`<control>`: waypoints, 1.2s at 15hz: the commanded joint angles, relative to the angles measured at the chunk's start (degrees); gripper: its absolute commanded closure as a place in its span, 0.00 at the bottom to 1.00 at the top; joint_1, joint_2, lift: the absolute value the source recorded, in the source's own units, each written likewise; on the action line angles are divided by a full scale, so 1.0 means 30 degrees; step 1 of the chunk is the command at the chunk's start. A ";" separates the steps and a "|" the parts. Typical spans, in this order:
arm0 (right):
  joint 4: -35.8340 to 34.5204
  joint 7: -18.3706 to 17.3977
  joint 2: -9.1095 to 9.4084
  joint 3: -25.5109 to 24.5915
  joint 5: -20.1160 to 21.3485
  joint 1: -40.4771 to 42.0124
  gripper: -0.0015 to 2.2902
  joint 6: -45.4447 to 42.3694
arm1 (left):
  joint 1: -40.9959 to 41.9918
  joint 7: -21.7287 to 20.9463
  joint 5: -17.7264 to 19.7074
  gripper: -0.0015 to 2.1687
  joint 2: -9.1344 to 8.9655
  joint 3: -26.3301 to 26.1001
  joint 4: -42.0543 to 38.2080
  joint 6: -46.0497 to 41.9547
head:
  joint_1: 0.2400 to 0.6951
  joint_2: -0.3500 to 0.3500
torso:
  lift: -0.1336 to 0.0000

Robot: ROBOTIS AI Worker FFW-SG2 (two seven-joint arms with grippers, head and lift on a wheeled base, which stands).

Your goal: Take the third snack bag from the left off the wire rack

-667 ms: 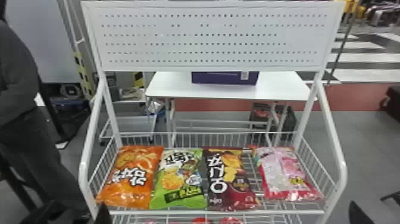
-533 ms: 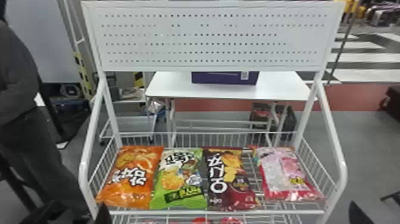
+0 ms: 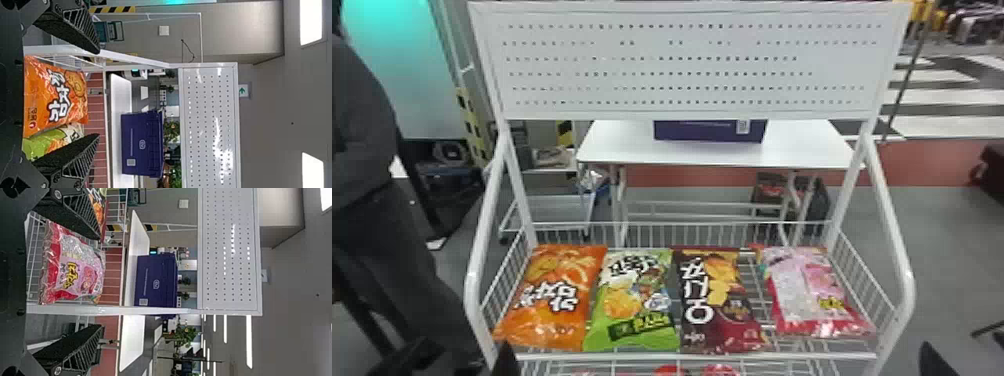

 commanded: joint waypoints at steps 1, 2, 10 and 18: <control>0.0700 -0.0029 0.0002 0.0598 -0.0040 -0.0575 0.04 -0.0586 | 0.0031 0.0000 -0.0029 0.07 -0.0028 -0.0171 -0.0047 -0.0049 | 0.57 0.50 | 1.00; 0.1257 -0.0087 0.0002 0.1242 0.0136 -0.1015 0.04 -0.1699 | 0.0089 0.0000 -0.0234 0.07 -0.0028 -0.0317 -0.0076 -0.0049 | 0.57 0.50 | 1.00; 0.6237 -0.0703 0.1672 0.7834 0.2656 -1.1063 0.04 0.4863 | -0.0028 0.0059 -0.0937 0.07 -0.0058 -0.1343 0.0100 0.0009 | 0.57 0.50 | 1.00; 1.1394 -0.0878 0.3400 1.1144 0.3388 -1.6220 0.06 0.8730 | -0.0028 0.0147 -0.1113 0.07 0.0030 -0.1519 0.0246 0.0009 | 0.57 0.50 | 1.00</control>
